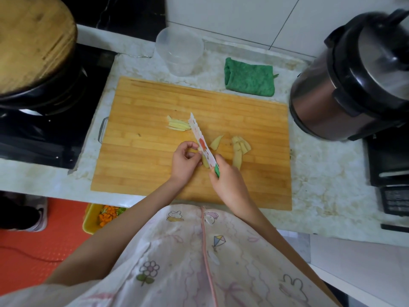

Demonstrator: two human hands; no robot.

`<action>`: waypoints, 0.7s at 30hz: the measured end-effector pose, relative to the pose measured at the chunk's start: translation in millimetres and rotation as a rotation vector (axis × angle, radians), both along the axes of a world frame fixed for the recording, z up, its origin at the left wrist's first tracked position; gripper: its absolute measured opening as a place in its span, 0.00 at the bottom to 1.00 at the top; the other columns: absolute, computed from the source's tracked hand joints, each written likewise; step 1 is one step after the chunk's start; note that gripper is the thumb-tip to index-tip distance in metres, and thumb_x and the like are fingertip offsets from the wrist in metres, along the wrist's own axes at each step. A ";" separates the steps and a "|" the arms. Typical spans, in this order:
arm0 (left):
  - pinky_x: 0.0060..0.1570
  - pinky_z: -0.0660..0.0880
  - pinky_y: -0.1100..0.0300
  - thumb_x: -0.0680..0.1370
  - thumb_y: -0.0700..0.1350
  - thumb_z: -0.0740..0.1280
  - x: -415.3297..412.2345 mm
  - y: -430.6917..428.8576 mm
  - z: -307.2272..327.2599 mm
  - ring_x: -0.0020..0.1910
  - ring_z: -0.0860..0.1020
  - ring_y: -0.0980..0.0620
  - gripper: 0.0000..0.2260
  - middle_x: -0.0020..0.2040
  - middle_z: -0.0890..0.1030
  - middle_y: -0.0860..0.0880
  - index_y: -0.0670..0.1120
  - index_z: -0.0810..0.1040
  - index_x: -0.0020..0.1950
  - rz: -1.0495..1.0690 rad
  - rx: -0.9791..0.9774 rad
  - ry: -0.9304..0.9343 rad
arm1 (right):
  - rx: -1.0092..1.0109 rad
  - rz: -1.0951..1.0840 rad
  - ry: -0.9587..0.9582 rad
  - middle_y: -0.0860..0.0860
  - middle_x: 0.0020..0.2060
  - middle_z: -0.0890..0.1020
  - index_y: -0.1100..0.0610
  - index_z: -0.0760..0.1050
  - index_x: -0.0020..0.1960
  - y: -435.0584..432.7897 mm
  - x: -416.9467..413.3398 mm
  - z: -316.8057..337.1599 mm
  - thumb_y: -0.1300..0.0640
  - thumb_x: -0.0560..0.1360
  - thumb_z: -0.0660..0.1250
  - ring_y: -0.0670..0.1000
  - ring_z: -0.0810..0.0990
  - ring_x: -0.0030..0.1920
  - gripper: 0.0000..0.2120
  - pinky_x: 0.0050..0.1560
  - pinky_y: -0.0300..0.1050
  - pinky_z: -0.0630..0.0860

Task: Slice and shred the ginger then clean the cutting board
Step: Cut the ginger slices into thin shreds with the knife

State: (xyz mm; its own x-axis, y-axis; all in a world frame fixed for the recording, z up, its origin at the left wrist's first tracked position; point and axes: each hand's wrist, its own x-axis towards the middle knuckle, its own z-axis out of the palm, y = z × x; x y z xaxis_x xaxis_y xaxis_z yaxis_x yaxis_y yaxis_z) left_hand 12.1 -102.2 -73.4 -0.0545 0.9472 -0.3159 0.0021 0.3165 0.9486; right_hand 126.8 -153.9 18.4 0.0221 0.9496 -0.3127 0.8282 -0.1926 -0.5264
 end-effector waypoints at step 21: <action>0.38 0.77 0.54 0.75 0.31 0.67 2.4 -1.2 0.9 0.28 0.75 0.59 0.10 0.40 0.76 0.48 0.47 0.74 0.45 0.000 0.048 0.046 | -0.018 0.009 0.010 0.56 0.34 0.75 0.59 0.69 0.59 -25.1 11.5 6.0 0.61 0.76 0.58 0.58 0.72 0.33 0.12 0.33 0.50 0.66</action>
